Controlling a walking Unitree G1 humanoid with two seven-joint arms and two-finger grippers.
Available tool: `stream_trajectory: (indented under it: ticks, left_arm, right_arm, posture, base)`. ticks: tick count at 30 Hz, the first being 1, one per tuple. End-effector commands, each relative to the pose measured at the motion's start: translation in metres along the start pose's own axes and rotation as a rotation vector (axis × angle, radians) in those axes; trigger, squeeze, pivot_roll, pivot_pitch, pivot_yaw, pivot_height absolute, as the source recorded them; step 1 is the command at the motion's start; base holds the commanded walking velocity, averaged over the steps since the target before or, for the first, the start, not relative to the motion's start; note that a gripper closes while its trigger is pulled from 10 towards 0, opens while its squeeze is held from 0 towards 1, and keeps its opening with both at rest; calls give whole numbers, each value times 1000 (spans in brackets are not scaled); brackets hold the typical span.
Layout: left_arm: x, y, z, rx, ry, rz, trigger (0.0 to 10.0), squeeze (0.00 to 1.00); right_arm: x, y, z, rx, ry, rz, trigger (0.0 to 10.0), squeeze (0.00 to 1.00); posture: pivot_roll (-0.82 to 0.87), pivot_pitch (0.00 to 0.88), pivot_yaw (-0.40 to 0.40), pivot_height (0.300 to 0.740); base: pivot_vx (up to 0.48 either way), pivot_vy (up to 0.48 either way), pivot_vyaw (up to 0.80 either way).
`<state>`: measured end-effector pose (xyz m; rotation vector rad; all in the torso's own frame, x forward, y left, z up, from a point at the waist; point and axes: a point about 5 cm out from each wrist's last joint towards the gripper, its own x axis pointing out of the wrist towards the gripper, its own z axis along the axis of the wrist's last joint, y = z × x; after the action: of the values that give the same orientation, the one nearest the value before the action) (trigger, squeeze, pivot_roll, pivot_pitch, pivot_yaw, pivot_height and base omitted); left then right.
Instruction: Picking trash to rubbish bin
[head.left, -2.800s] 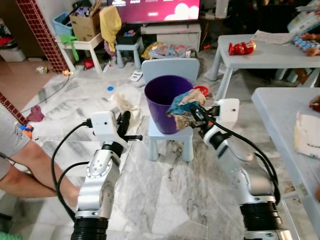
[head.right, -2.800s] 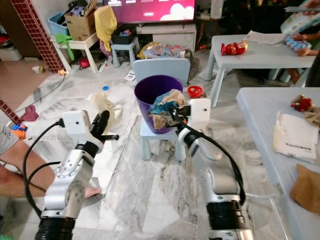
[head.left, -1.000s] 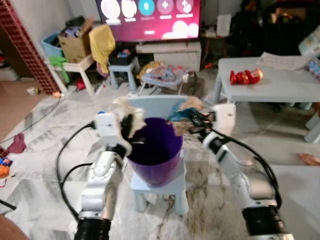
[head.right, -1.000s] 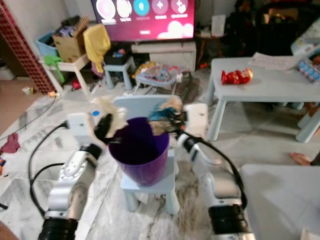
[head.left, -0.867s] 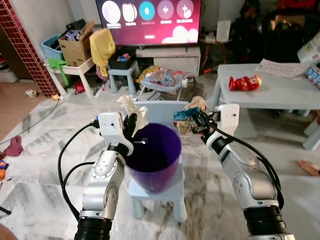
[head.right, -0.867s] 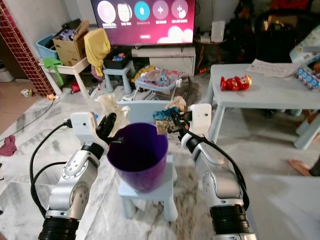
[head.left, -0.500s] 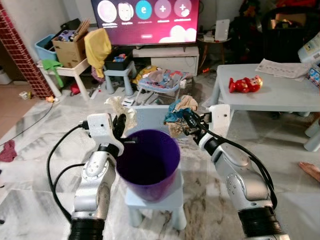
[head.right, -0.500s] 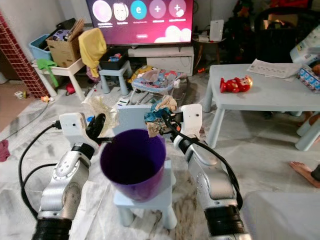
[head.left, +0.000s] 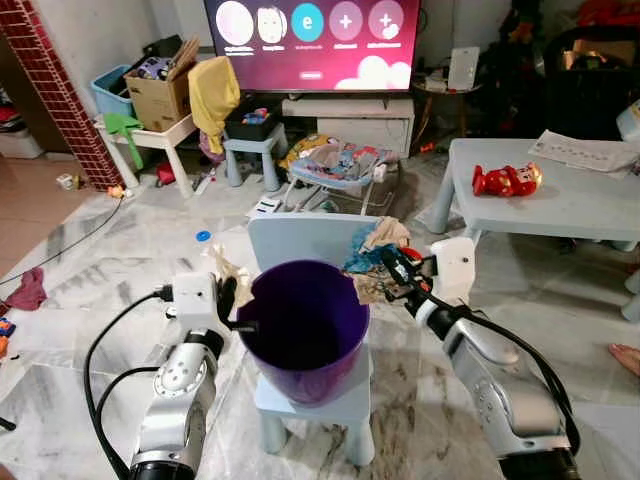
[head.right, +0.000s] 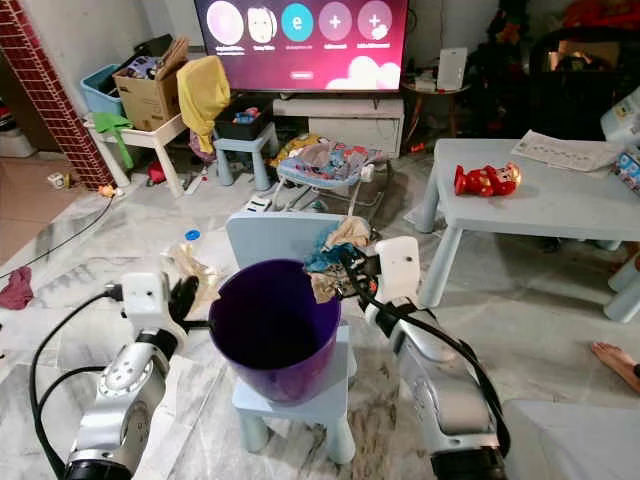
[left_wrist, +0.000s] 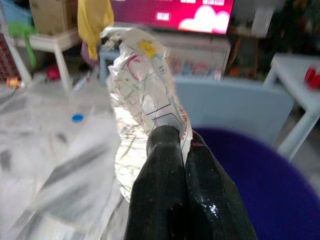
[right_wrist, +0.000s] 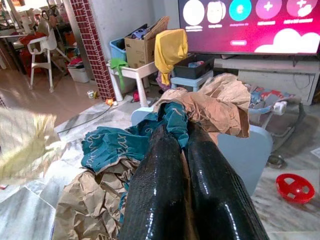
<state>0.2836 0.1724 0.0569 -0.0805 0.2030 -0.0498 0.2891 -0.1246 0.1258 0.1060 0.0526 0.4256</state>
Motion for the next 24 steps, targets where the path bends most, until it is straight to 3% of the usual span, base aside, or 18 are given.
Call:
stream_trajectory:
  ticks: [1,3,6,8,9,11,12,13,14,15,16,17,18,19,20,21,24]
  left_arm:
    - [6,9,-12,-3,71,9,2000,0]
    - [7,10,-14,-6,82,11,2000,0]
    - [12,15,-24,-21,145,23,3137,0]
    - [16,13,-28,-22,166,2,3255,0]
    - [20,11,-29,-26,177,-12,3961,0]
    - [21,10,-30,-28,181,-16,3961,0]
    - [23,8,-31,-31,185,-28,4667,0]
    - [26,3,-31,-34,192,-57,7373,0]
    - [28,-3,-31,-33,197,-91,7922,0]
    - [32,-16,-30,-12,195,-163,10000,0]
    - [33,-20,-29,-11,192,-185,10000,82]
    - [33,-23,-29,-12,189,-198,10000,82]
    - [36,-29,-26,-15,182,-216,10000,494]
    - [38,-32,-25,-14,180,-224,10000,561]
    - [38,-32,-25,-14,180,-224,10000,561]
    - [40,-39,-24,-23,182,-243,10000,1000]
    - [42,-46,-24,-28,188,-256,10000,1000]
  right_arm:
    - [-7,-1,5,-26,-9,1,0,0]
    - [-8,-1,5,-27,-8,-1,0,0]
    - [-14,-3,4,-34,-1,-11,0,0]
    - [-19,-4,4,-39,3,-18,0,0]
    - [-24,-5,5,-41,6,-26,0,0]
    - [-26,-6,5,-41,7,-29,0,0]
    - [-28,-6,5,-42,8,-32,0,0]
    - [-30,-7,6,-44,11,-38,0,0]
    - [-33,-7,6,-46,15,-42,0,0]
    - [-38,-9,7,-53,21,-50,0,0]
    - [-40,-9,7,-55,23,-52,0,0]
    - [-41,-9,7,-56,24,-54,0,0]
    - [-44,-10,8,-60,28,-58,0,0]
    - [-45,-11,9,-62,30,-60,0,0]
    - [-45,-11,9,-62,30,-60,0,0]
    - [-46,-12,9,-67,34,-62,0,0]
    - [-47,-13,11,-75,39,-63,0,0]
  posture:
    - [-57,0,47,740]
    - [-57,0,47,740]
    - [-78,0,52,740]
    - [-90,0,51,740]
    - [-103,0,51,740]
    - [-103,0,51,740]
    - [-116,0,50,740]
    - [-122,0,49,740]
    - [-128,0,48,740]
    - [-144,0,45,740]
    - [-150,0,43,740]
    - [-155,0,42,740]
    - [-160,2,41,740]
    - [-167,8,38,740]
    - [-167,8,38,740]
    - [-171,12,36,740]
    - [-183,18,32,740]
  base:
    - [0,0,0]
    - [0,0,0]
    - [0,0,0]
    - [0,0,0]
    - [0,0,0]
    - [0,0,0]
    - [0,0,0]
    - [0,0,0]
    - [0,0,0]
    - [0,0,0]
    - [0,0,0]
    - [0,0,0]
    - [0,0,0]
    - [0,0,0]
    - [0,0,0]
    - [0,0,0]
    - [0,0,0]
